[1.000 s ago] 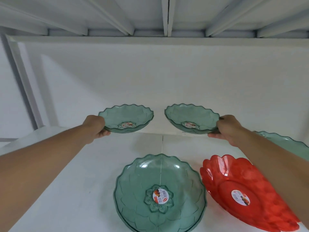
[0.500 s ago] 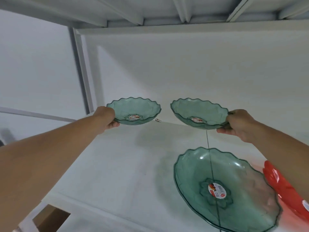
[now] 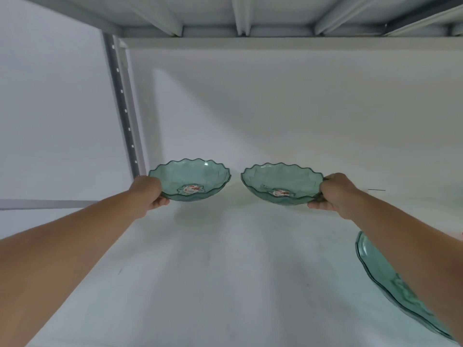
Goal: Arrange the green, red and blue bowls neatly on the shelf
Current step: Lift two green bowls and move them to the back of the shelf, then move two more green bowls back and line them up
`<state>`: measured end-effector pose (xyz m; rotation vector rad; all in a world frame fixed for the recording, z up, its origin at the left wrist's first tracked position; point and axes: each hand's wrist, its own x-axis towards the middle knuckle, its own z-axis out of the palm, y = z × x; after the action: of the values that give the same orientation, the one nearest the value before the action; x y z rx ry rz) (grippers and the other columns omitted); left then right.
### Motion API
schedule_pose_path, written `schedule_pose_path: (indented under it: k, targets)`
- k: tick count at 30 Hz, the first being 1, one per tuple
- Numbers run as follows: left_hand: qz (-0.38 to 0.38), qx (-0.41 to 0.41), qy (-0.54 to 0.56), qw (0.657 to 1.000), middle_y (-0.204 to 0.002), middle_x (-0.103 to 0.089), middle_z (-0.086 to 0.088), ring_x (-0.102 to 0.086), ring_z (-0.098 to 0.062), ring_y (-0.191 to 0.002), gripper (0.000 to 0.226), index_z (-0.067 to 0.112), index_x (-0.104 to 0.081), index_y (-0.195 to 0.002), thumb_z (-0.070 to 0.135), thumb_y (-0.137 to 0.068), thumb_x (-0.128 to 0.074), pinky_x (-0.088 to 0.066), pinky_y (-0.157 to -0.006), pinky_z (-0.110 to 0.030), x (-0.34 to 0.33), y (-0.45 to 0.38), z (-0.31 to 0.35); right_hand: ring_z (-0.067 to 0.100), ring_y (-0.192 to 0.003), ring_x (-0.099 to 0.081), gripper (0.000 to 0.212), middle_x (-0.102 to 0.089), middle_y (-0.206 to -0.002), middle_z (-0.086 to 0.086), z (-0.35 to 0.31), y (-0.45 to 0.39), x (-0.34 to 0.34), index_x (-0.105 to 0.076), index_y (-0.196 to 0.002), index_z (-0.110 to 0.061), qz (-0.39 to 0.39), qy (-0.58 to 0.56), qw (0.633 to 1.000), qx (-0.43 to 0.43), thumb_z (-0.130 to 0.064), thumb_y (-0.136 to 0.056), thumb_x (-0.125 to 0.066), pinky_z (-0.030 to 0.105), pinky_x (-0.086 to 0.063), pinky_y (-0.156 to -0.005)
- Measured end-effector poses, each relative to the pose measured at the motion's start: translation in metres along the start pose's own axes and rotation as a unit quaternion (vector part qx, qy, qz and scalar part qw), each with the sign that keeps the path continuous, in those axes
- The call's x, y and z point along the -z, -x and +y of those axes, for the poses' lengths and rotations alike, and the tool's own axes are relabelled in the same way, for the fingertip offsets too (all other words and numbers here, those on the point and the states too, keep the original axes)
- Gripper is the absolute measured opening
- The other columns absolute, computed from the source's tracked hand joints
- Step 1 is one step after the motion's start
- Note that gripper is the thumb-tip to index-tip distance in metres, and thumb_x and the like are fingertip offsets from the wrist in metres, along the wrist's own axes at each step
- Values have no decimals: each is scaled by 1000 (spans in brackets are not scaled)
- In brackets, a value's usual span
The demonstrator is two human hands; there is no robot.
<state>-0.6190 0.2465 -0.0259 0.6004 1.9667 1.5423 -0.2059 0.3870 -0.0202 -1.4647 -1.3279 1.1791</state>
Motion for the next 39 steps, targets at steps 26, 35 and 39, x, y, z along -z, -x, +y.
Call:
schedule_pose_path:
  k: [26,35,39]
  targets:
    - [42,-221,-306,925,-163,-38,-16,-35,-41,-147,82,17,-35,-164,63,-96,-40,-39,-110,-58,-8,-36,-13,44,-147,-36,71,-40,-160,20,7,10,-23,-31,-167,-24,63,456,881,114,-60,-105,-35,53,-38,-111]
    - [-157,-370,-282,871,-165,-44,4,-41,-22,-147,75,35,-39,-163,69,-96,-36,-38,-114,-45,-100,40,14,31,-153,-33,68,-39,-169,2,-8,68,-33,-32,-167,-38,50,487,856,168,-63,-104,-35,52,-35,-118]
    - [-199,-390,-276,856,-165,-43,3,-39,-22,-149,74,35,-37,-163,68,-98,-36,-39,-115,-45,-133,73,8,30,-153,-34,69,-41,-168,1,1,87,-5,-33,-167,-38,73,492,854,151,-64,-103,-36,50,-36,-119]
